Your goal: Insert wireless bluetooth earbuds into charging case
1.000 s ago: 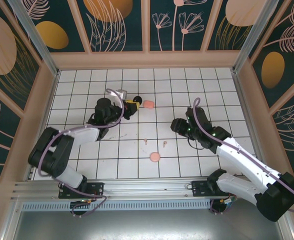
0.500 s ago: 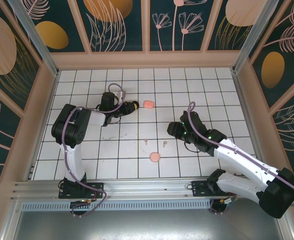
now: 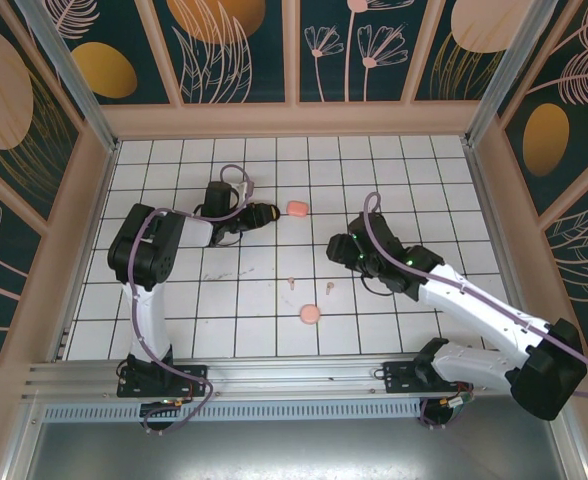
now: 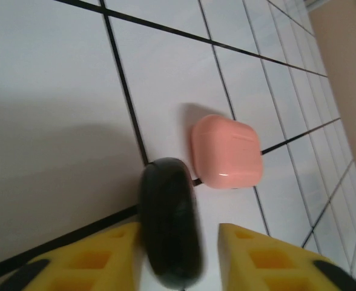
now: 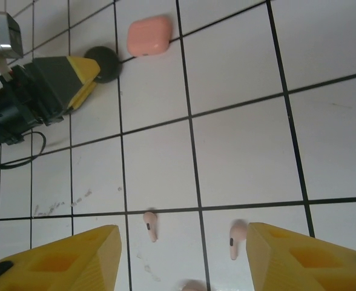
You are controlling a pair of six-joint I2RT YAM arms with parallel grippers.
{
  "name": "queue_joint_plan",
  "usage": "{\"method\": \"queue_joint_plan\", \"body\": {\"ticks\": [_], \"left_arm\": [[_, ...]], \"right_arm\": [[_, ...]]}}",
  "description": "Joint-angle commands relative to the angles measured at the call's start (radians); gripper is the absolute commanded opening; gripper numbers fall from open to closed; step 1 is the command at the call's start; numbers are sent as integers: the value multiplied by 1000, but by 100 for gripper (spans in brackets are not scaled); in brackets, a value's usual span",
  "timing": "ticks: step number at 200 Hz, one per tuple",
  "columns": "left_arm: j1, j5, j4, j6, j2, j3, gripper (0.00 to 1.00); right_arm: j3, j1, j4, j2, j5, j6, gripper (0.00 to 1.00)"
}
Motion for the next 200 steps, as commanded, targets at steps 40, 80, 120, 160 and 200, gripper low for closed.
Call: {"method": "queue_joint_plan", "body": {"ticks": [40,80,120,160,200], "left_arm": [[66,-113,-128,71,-46,-24,60],[83,-141,-174,109,-147,-22,68],[85,-172,-194,144,-338,-36,73],[86,-202,-181,126,-564,-117,76],[85,-280,-102,51,-778,-233,99]], "right_arm": [[68,57,-84,7,92,31,62],[62,100,-104,7,125,68,63],[50,189,-146,38,164,151,63],[53,325,-219,141,206,283,63],[66,427,-240,251,208,366,65]]}}
